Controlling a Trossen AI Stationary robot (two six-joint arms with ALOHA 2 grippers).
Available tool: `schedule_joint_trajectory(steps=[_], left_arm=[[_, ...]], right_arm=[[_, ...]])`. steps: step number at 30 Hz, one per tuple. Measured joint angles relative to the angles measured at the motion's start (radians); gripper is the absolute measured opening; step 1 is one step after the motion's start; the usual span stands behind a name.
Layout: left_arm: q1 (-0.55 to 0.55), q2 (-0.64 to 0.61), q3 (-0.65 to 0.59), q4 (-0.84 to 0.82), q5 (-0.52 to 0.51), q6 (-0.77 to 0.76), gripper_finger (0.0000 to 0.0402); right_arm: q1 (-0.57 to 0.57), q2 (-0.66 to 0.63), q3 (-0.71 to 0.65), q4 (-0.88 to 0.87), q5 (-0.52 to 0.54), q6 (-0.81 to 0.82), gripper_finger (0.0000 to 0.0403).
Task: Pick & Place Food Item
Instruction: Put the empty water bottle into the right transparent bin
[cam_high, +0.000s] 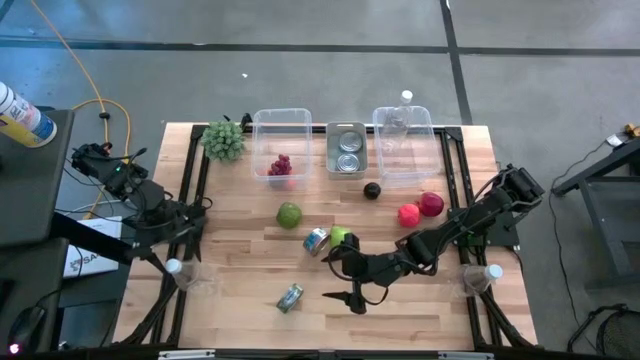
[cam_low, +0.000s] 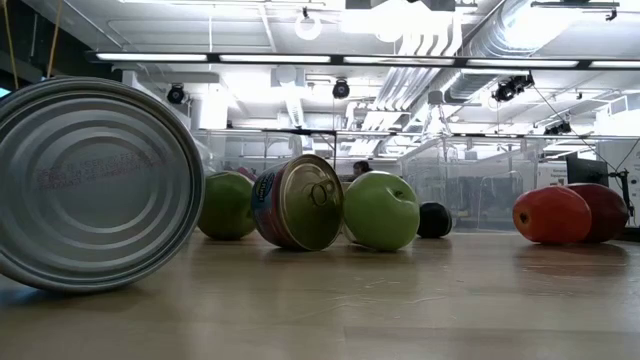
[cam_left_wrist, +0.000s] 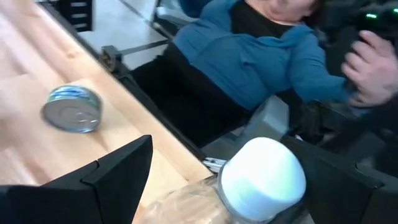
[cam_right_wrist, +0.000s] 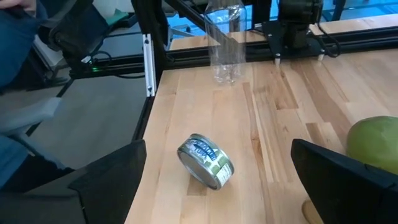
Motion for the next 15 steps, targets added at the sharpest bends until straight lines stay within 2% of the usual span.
schedule_joint_trajectory(steps=[3,15], left_arm=[[0.0,0.0,0.0,-0.001,-0.031,-0.007,0.0351],[0.0,0.0,0.0,0.0,-0.03,0.003,0.0351]], right_arm=[[0.0,0.0,0.0,0.0,0.001,-0.005,0.0391],[0.0,0.0,0.0,-0.001,0.0,-0.001,0.0391]])
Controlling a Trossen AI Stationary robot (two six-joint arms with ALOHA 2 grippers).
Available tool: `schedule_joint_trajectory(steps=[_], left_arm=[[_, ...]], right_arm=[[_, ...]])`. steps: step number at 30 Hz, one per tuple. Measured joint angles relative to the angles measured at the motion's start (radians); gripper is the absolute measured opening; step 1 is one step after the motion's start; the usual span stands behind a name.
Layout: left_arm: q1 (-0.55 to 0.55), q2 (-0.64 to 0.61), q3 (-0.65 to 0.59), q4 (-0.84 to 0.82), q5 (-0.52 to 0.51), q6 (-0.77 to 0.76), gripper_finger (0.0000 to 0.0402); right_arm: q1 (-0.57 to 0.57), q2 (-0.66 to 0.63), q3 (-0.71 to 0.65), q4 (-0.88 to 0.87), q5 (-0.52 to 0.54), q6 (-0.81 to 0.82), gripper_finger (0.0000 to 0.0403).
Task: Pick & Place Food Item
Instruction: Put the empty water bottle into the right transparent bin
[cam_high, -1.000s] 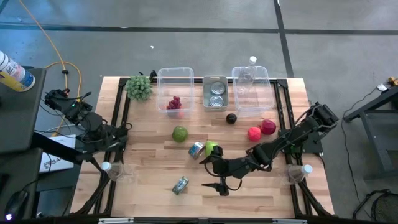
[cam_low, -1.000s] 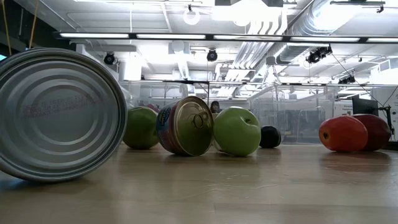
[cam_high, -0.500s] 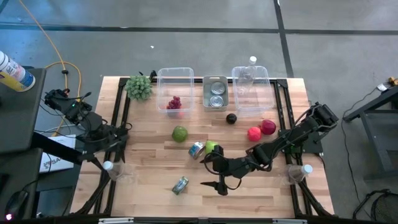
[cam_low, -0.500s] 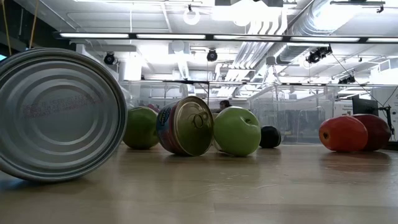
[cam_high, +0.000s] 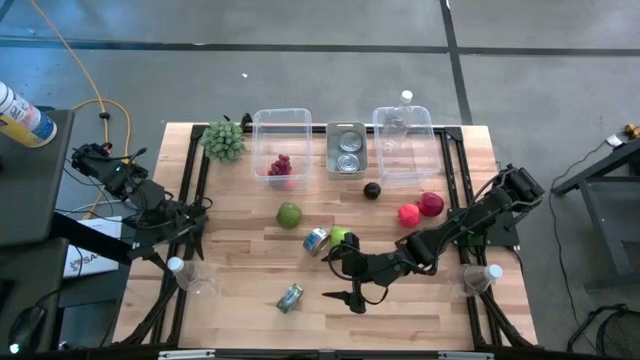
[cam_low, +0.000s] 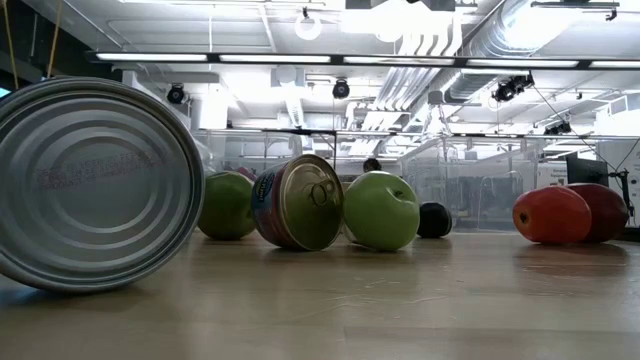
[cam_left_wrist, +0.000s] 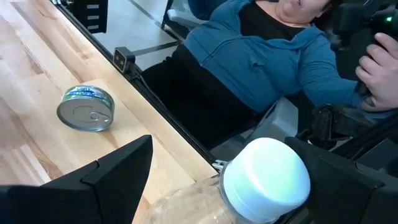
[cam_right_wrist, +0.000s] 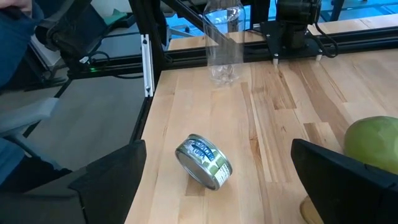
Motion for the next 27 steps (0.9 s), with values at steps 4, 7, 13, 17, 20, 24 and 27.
schedule_joint_trajectory(steps=[4,7,13,17,20,24,27], left_arm=[[0.0,0.0,0.0,0.002,0.0,0.028,0.0351],[0.0,0.0,0.0,0.002,0.0,0.039,0.0351],[0.0,0.012,0.0,0.002,-0.005,0.007,0.0344],[0.0,0.052,0.0,0.001,0.026,0.001,0.033],[-0.001,0.075,0.0,0.0,0.037,-0.008,0.0319],[-0.001,0.081,0.0,0.0,0.036,-0.018,0.0304],[-0.001,0.078,0.0,0.0,0.035,-0.016,0.0291]], right_arm=[[0.0,0.0,0.0,0.0,0.0,0.0,0.0391],[0.0,0.0,0.0,0.0,0.0,0.0,0.0391],[0.0,0.0,0.0,-0.001,0.0,-0.006,0.0391],[0.0,0.0,0.0,-0.001,0.0,-0.006,0.0391],[0.0,0.0,0.0,-0.001,0.0,-0.006,0.0391],[0.0,0.001,0.0,-0.002,0.0,-0.006,0.0391],[0.0,0.001,0.0,-0.002,0.0,-0.006,0.0391]])
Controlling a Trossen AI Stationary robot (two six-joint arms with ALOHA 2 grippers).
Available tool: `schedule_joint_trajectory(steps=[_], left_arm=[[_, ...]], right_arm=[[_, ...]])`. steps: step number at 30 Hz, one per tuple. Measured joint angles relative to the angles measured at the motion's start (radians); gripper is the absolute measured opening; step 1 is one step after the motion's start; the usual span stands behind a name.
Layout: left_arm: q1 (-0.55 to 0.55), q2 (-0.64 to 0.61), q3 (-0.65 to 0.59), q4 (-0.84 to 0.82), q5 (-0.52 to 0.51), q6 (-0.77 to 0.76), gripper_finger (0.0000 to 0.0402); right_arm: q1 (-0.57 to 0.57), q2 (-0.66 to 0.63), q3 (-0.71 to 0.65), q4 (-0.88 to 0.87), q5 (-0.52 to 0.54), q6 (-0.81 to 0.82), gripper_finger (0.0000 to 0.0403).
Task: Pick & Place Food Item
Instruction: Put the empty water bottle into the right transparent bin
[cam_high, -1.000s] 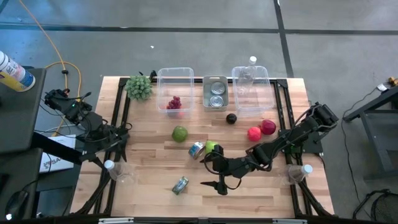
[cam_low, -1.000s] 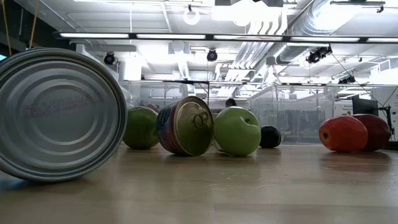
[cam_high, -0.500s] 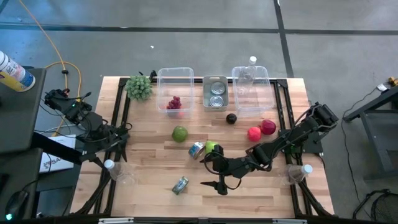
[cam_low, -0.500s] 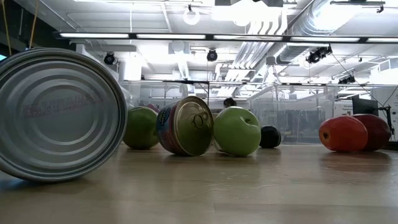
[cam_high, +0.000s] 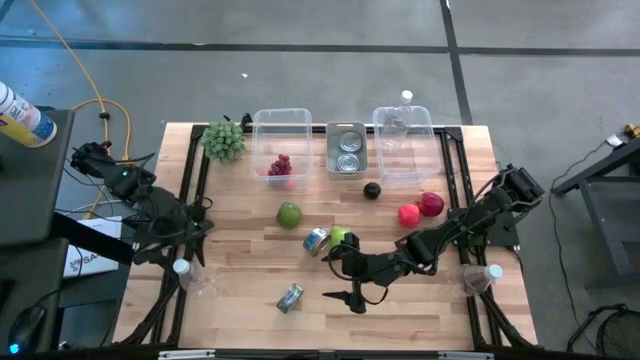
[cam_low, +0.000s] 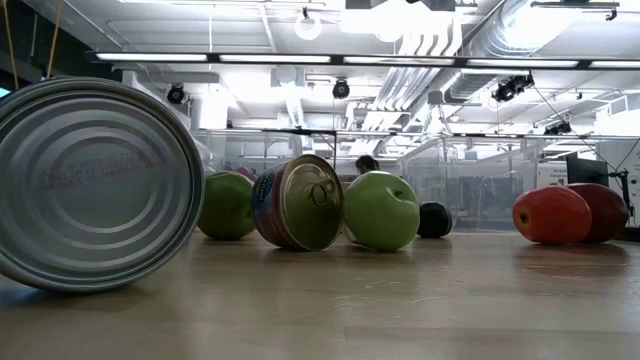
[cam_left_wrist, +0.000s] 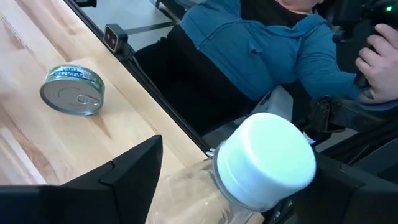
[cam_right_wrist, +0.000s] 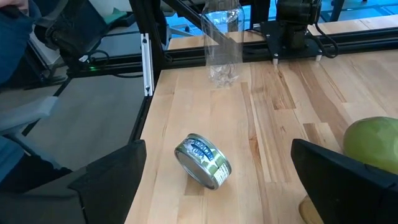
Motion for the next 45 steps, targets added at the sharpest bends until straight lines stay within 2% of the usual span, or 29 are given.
schedule_joint_trajectory(steps=[19,24,35,39,41,45], left_arm=[[0.0,0.003,-0.002,0.038,-0.071,0.056,0.015],[0.0,0.003,-0.002,0.085,-0.121,0.009,0.0143],[0.0,0.017,-0.002,0.116,-0.28,0.004,0.0141],[0.001,0.054,-0.002,0.207,-0.321,-0.021,0.014],[0.0,0.086,-0.002,0.255,-0.376,-0.048,0.014],[0.006,0.173,0.013,0.297,-0.584,-0.112,0.014]], right_arm=[[-0.011,0.007,0.0,-0.008,0.0,0.005,0.0391],[-0.021,0.009,0.0,0.002,0.004,0.008,0.0391],[-0.024,0.009,0.0,0.032,0.0,-0.005,0.0391],[-0.024,0.009,0.0,0.05,0.001,-0.021,0.0391],[-0.024,0.009,0.0,0.062,0.008,-0.043,0.0391],[-0.031,0.009,0.0,0.089,0.07,-0.079,0.0391]])
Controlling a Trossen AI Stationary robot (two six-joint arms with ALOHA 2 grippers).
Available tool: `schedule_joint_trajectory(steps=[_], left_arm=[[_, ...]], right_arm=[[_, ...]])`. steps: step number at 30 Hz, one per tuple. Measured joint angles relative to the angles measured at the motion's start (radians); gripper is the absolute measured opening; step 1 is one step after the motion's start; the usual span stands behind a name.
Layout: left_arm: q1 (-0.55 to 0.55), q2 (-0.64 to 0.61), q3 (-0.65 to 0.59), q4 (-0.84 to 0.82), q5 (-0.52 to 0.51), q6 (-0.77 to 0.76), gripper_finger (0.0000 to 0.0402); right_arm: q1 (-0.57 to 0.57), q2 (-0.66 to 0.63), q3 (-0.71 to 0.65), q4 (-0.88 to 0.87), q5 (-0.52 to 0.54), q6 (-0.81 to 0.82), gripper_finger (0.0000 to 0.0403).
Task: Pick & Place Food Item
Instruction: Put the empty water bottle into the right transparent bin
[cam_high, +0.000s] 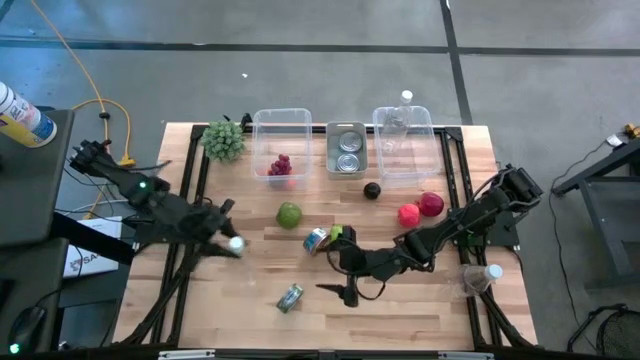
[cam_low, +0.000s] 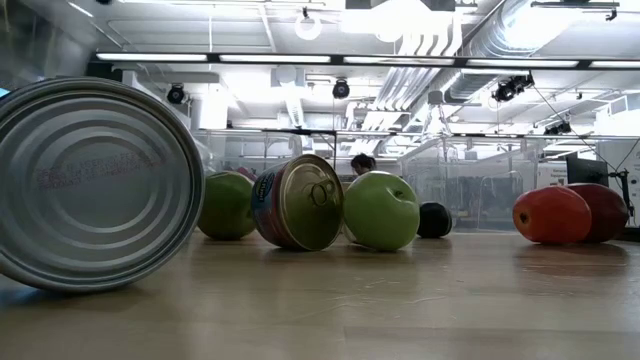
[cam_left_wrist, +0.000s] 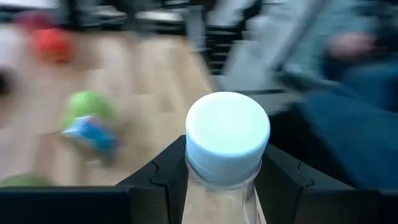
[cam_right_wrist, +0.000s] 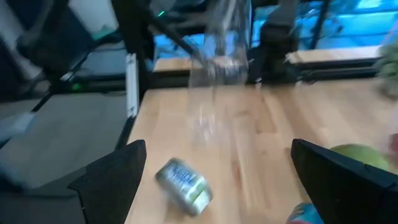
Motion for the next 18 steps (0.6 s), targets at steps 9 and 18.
schedule_joint_trajectory(steps=[9,18], left_arm=[[0.023,0.237,0.076,0.179,-0.092,0.051,0.0144],[0.024,0.416,0.236,0.174,-0.162,0.09,0.0146]], right_arm=[[-0.083,-0.001,0.0,0.174,0.07,-0.053,0.0391],[-0.164,0.084,0.0,0.27,-0.054,-0.09,0.0391]])
